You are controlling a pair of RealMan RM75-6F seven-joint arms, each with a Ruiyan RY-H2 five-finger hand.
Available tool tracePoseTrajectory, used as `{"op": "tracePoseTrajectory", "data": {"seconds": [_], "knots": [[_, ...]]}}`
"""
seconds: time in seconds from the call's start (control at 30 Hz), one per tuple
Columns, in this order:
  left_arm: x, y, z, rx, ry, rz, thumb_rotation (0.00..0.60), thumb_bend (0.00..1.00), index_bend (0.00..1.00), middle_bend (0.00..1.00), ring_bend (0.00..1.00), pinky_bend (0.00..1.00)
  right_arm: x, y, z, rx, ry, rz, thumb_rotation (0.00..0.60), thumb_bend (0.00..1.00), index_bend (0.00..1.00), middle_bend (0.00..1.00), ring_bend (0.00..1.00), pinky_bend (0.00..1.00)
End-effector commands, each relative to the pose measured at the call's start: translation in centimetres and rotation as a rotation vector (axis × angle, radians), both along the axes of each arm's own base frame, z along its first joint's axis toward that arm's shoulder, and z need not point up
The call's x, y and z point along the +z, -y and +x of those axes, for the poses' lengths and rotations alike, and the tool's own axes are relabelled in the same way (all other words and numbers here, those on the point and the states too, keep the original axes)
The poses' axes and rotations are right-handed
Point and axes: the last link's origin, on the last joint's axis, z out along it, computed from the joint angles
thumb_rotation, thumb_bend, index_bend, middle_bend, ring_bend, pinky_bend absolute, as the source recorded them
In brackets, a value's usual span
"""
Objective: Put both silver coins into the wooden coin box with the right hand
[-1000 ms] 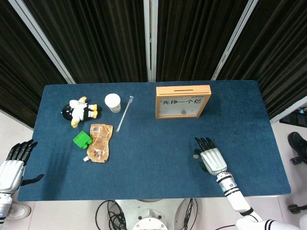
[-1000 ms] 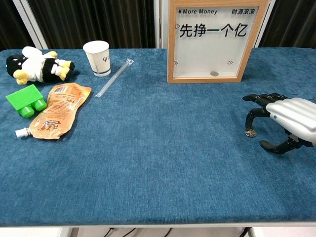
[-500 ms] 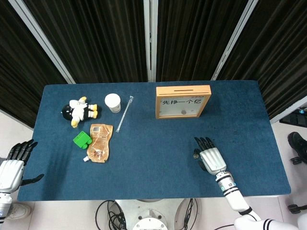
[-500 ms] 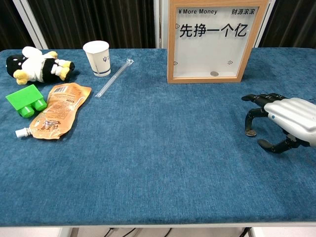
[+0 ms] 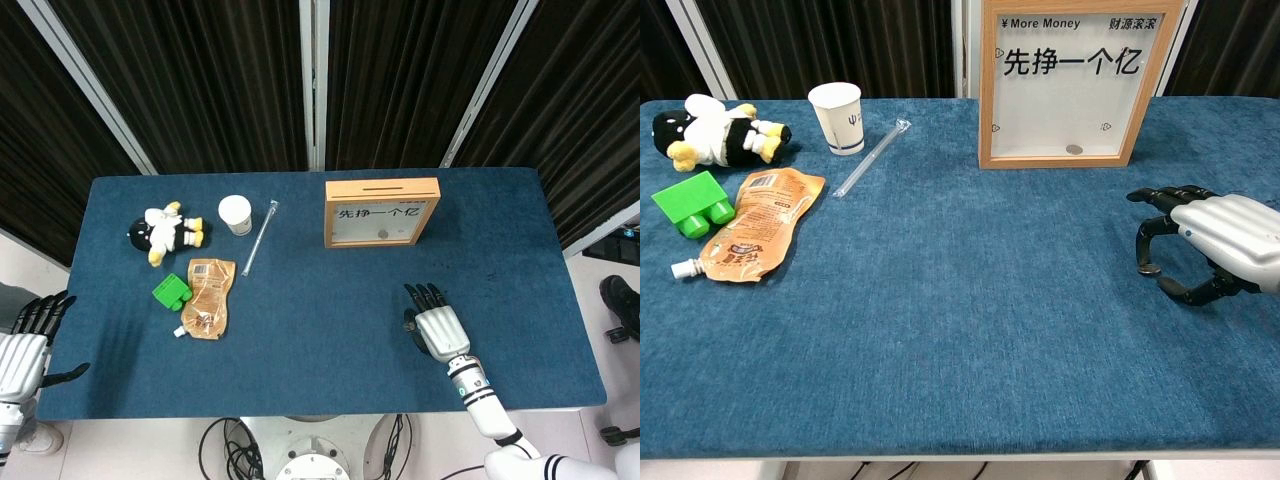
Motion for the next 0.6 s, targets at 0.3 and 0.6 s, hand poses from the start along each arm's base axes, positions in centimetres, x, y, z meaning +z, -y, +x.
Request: {"op": "tracePoseTrajectory", "data": {"seconds": [0.3,0.6], "knots": [[-0.31,-0.09,0.02,-0.005,-0.004,-0.011,0.600,0.09,0.06,0.01,0.00,0.00,-0.21,0.29,-0.05,0.003,-0.001,-0.015,0.600,0.33,0.49,0.06,0.00,0.00],[-0.36,-0.24,-0.10,-0.003,-0.004,-0.013,0.600,0.09,0.06,0.01,0.00,0.00,-0.39,0.70,0.03,0.010,0.000,-0.027,0.600,0.34,0.50,0.06,0.00,0.00]]}}
